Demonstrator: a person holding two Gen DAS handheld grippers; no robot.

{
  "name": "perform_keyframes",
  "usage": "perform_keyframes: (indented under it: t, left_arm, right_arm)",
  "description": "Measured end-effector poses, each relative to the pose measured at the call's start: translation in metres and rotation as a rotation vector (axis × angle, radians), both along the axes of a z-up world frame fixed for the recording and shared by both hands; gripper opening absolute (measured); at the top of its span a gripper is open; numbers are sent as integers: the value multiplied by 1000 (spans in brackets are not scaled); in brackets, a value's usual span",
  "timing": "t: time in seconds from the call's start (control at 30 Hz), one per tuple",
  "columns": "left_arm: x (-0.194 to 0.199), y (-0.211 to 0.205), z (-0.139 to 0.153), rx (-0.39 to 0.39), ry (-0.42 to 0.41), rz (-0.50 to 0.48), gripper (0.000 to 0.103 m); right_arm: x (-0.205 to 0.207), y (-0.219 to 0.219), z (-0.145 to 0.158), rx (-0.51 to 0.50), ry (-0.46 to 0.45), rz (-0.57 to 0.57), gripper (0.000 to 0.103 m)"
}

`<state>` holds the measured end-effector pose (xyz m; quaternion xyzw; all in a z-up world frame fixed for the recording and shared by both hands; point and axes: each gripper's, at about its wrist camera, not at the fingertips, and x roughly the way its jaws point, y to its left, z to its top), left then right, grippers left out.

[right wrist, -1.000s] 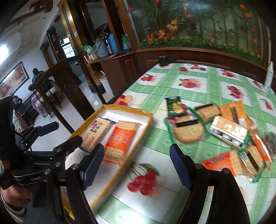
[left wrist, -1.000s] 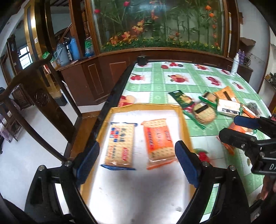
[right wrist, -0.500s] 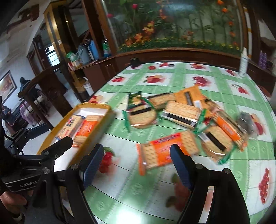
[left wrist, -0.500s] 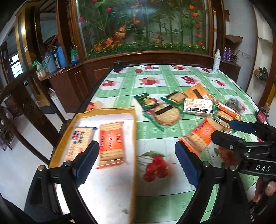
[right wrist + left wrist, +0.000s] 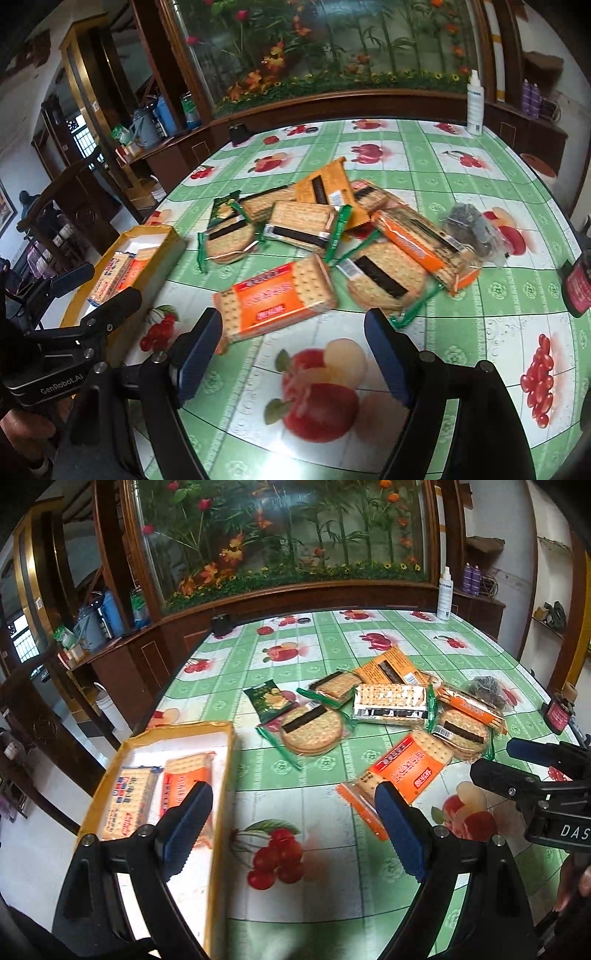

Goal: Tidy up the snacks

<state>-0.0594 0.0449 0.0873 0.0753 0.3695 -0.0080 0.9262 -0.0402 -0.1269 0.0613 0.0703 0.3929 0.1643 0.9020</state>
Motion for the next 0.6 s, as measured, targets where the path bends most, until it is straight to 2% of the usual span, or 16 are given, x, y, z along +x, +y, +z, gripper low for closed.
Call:
perform_keyframes:
  t: [0.1,0.23,0.43,0.6]
  left_arm:
    - [8,-3,-3,-16,20,-19,90]
    - [26,-12,-10,-72,98,-132,90]
    - [49,-48,-31,-27,227,-341,90]
    - [67,-69,-47,24,282,-432,90]
  right_arm:
    - [3,-8,-4,4,15,-6,79]
    - [5,-18,-12,3,32,-13,80]
    - [11,-36,-18,19,52,-37,80]
    - [14,-50,-19,22,55,-64,80]
